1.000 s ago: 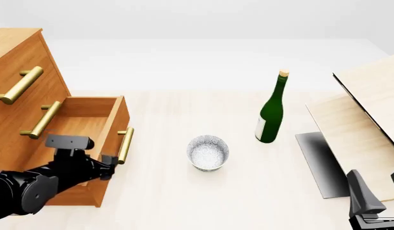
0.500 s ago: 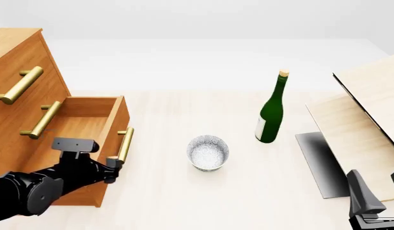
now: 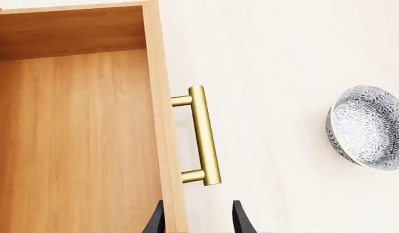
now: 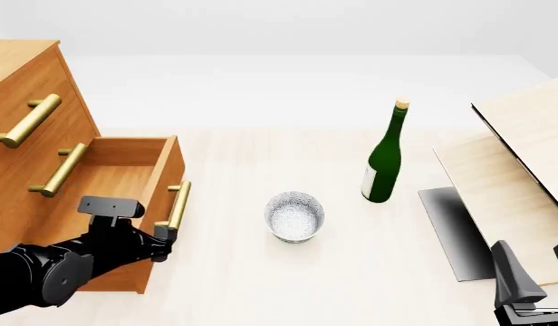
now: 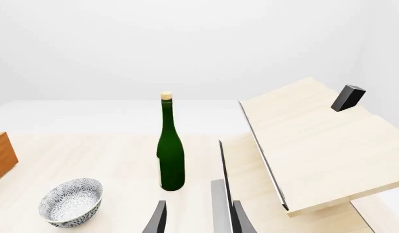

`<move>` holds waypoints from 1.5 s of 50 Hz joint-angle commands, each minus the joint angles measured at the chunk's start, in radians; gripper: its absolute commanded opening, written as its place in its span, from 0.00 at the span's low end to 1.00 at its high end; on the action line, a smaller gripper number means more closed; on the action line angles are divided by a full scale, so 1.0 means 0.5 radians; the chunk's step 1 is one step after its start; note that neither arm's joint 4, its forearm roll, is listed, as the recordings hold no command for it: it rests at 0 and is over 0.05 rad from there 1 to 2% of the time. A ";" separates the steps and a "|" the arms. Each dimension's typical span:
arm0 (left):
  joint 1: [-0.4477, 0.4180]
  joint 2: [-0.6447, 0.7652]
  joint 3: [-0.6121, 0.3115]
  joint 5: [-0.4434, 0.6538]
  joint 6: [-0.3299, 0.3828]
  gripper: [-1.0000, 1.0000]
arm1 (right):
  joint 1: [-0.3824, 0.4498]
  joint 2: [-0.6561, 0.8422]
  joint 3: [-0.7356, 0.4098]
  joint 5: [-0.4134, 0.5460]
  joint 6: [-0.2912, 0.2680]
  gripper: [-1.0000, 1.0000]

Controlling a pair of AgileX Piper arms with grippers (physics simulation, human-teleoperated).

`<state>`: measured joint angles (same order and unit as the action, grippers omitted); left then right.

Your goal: Put the bowl in the bottom drawer of the cabinet and close it.

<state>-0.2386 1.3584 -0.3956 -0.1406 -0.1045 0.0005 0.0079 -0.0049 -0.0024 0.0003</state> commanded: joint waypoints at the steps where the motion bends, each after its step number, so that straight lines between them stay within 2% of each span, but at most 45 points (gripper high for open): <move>1: -0.053 -0.011 0.006 0.003 0.002 1.00 | 0.000 -0.002 0.001 0.001 0.000 1.00; 75: -0.359 -0.170 0.015 0.062 -0.055 1.00 | 0.000 -0.002 0.001 0.001 0.000 1.00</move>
<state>-0.3757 1.2958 -0.3903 -0.1155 -0.1055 0.0005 0.0078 -0.0049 -0.0024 0.0002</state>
